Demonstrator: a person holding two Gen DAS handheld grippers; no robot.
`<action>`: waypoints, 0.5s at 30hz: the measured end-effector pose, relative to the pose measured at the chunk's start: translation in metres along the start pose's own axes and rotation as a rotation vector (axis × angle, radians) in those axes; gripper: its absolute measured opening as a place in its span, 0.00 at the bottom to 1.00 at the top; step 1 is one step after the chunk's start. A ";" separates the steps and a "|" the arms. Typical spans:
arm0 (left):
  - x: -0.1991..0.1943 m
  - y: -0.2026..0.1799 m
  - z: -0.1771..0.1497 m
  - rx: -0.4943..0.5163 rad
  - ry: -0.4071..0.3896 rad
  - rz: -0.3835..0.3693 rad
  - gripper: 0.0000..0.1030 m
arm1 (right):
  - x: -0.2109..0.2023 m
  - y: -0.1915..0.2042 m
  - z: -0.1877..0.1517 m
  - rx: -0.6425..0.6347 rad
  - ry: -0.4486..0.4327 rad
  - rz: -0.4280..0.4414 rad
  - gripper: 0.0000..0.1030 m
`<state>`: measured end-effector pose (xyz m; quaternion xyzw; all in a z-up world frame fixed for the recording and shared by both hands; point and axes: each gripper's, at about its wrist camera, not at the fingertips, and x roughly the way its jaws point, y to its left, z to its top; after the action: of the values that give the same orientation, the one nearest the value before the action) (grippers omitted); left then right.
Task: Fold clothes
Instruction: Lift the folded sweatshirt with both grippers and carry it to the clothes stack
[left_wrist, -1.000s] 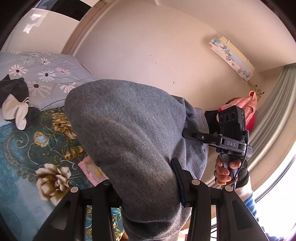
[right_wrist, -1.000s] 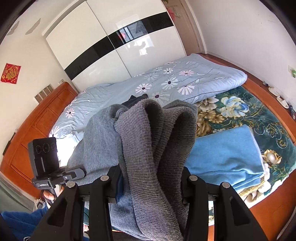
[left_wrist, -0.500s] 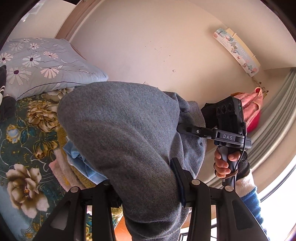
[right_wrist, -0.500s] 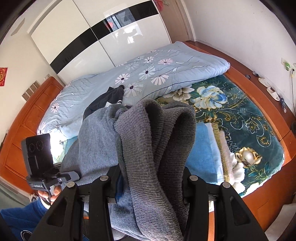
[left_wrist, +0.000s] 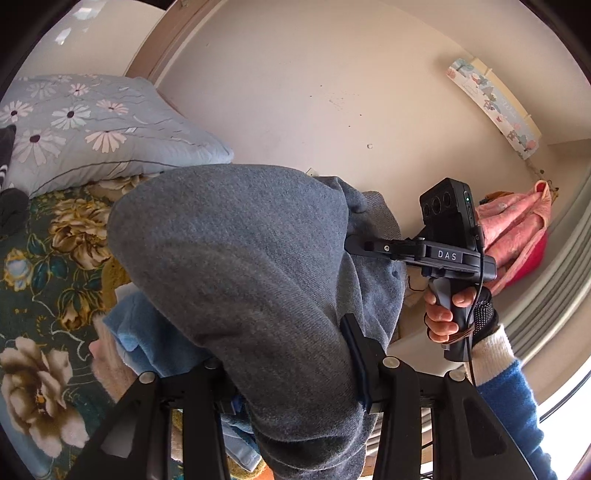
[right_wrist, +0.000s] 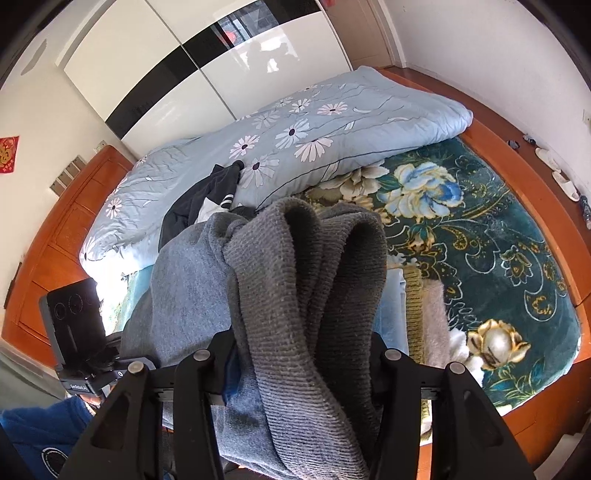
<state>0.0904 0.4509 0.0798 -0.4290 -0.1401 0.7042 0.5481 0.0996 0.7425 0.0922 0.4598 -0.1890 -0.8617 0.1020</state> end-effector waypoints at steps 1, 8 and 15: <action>0.002 0.004 -0.001 -0.009 0.004 0.000 0.44 | 0.008 -0.007 -0.001 0.009 0.011 0.011 0.52; 0.014 0.023 -0.017 -0.020 0.027 0.011 0.49 | 0.042 -0.051 -0.015 0.095 0.026 0.107 0.61; 0.015 0.020 -0.023 -0.024 0.044 0.010 0.50 | 0.047 -0.060 -0.026 0.130 0.008 0.126 0.63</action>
<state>0.0942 0.4509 0.0454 -0.4518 -0.1341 0.6955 0.5423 0.0949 0.7739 0.0183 0.4561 -0.2727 -0.8376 0.1265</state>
